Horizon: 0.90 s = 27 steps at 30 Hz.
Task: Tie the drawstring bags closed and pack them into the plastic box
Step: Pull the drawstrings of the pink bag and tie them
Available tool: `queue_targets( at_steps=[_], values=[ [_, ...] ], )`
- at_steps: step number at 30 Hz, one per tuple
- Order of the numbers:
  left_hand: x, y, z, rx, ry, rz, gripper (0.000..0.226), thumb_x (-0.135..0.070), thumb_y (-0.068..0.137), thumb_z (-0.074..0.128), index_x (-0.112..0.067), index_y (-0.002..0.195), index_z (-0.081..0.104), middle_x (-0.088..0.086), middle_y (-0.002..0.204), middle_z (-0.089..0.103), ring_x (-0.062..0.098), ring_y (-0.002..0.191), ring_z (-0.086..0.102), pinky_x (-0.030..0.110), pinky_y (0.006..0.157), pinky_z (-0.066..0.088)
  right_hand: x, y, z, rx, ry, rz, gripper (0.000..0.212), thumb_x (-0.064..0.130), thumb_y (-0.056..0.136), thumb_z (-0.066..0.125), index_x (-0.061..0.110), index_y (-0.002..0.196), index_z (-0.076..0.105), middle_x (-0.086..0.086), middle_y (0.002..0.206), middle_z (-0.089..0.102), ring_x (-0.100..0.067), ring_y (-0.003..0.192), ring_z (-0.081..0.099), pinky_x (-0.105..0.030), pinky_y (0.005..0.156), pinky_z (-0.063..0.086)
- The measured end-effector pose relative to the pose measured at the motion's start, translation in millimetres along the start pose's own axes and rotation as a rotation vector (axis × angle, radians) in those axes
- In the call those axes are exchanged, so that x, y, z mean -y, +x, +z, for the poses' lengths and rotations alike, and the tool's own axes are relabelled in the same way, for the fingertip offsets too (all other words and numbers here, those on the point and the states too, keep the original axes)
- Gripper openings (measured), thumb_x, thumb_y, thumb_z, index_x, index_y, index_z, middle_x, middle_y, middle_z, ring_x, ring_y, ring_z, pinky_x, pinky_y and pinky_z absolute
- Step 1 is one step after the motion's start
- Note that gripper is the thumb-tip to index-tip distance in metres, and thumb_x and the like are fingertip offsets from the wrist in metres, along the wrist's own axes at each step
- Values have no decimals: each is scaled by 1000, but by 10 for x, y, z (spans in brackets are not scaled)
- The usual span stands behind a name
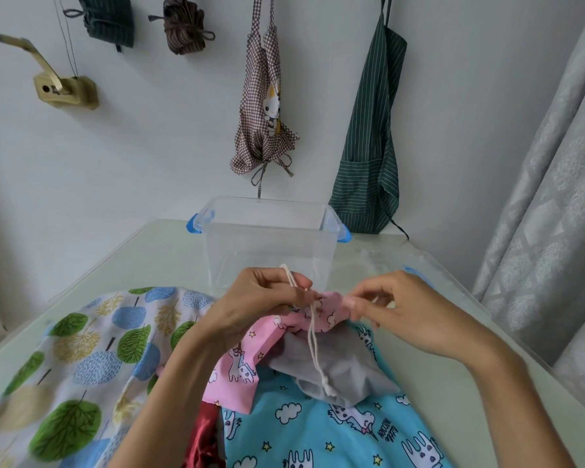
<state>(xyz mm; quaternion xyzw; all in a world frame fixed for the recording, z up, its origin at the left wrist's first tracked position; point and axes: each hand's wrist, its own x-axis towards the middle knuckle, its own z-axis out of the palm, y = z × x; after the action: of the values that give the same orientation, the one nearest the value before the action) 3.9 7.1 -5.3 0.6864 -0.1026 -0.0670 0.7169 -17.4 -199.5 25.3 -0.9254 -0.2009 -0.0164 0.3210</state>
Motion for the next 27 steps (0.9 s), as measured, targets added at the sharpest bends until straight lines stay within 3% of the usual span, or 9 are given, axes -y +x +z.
queue_targets(
  at_steps=[2, 4, 10, 13, 16, 20, 25, 27],
  values=[
    [-4, -6, 5, 16, 21, 66, 18, -3, 59, 80, -19, 61, 73, 2, 67, 72, 9, 61, 65, 15, 58, 49, -49, 73, 98, -85, 70, -26, 13, 28, 87, 64, 37, 96, 68, 15, 85, 65, 1, 71, 57, -17, 71, 46],
    [-2, -14, 22, 32, 52, 125, 24, 7, 69, 76, -17, 65, 72, 7, 71, 74, 13, 65, 69, 17, 63, 52, -41, 136, 224, -49, 238, -67, 23, 20, 86, 65, 36, 104, 67, 14, 87, 60, -4, 75, 55, -14, 69, 44],
    [-17, -39, 65, -10, 183, 308, 16, 12, 71, 73, -4, 69, 68, 9, 66, 72, 17, 64, 70, 22, 65, 57, -77, 225, 404, -166, 285, -95, 6, 23, 76, 71, 23, 81, 73, 8, 79, 60, -2, 68, 52, -10, 60, 39],
    [3, -43, 96, -131, 271, 396, 13, 10, 68, 74, -2, 71, 69, 8, 67, 72, 13, 62, 67, 20, 63, 55, -64, 226, 424, -244, 215, -135, 6, 23, 68, 72, 20, 71, 68, 7, 73, 58, -3, 63, 49, -11, 55, 37],
    [70, -12, 94, -300, 384, 431, 18, 3, 67, 75, -13, 74, 72, 0, 67, 72, 4, 61, 67, 14, 61, 52, -27, 215, 450, -328, 42, -196, 6, 26, 65, 69, 23, 69, 65, 9, 72, 58, -7, 63, 53, -15, 53, 38],
    [179, 36, 85, -417, 392, 446, 13, -16, 70, 81, -25, 77, 75, -9, 68, 73, 0, 66, 69, 20, 64, 56, 11, 202, 446, -435, -221, -276, 9, 38, 73, 68, 29, 74, 67, 16, 73, 59, -7, 66, 55, -15, 56, 41],
    [224, 59, 53, -478, 435, 505, 9, -37, 68, 81, -30, 68, 76, -14, 65, 71, 5, 61, 66, 27, 59, 51, -26, 223, 413, -248, 360, -16, 19, 32, 90, 59, 23, 85, 74, 9, 78, 72, -4, 76, 64, -22, 71, 50],
    [218, 49, 74, -476, 447, 546, 10, -36, 68, 82, -30, 67, 75, -13, 63, 71, 2, 56, 62, 23, 54, 46, -29, 237, 424, -150, 561, 67, 14, 26, 90, 59, 27, 89, 73, 10, 79, 73, 1, 75, 65, -13, 67, 48]
  ],
)
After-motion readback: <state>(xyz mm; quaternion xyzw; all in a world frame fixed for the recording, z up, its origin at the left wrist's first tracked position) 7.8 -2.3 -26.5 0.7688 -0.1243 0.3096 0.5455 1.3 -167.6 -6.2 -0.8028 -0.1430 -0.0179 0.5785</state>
